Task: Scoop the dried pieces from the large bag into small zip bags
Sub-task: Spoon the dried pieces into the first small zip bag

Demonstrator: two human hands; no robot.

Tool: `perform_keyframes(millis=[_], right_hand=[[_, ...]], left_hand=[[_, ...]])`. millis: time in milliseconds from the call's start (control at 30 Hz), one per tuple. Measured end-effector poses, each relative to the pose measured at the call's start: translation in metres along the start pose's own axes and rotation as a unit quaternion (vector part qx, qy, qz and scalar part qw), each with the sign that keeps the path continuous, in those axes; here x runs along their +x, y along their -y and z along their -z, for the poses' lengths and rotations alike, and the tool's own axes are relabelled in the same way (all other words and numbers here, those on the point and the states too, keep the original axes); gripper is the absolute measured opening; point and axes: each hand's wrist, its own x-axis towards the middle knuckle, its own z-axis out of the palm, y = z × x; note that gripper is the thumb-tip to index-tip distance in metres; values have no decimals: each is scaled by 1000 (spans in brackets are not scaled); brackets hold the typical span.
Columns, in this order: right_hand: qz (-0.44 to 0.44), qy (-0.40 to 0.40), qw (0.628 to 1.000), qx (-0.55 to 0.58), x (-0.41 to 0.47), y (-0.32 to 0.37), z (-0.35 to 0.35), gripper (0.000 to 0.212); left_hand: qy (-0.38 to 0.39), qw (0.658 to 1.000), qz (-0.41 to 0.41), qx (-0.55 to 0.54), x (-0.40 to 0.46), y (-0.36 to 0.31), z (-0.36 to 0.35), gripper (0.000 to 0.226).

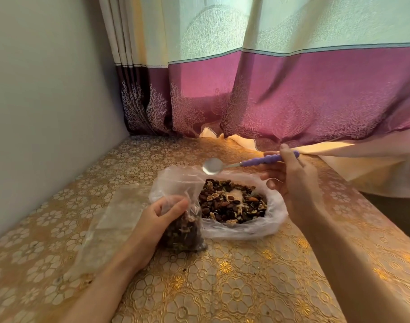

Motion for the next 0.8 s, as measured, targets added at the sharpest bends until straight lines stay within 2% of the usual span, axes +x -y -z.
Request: perform_keyframes(millis=[100,233,367,633,800], right_hand=[[14,-56,996,-67,1,-12,6,40],[-14,-90,989,-117,3,-24,14,39],[-45,-108,986,-123,5,-30,18,40],[-150,-76,983,-69,5,-36,14,41],[-186,-46,980,-54,1,-38,10,40]], left_hand=[[-35,999,4,-14,2,3,0,73],[-43,999,6,-6,3,3,0,74],[-30,999,4,-15,2,3,1,64],[-26,999,10,-17,1,2,1,68],[-30,999,8,-10,1,1,0,74]])
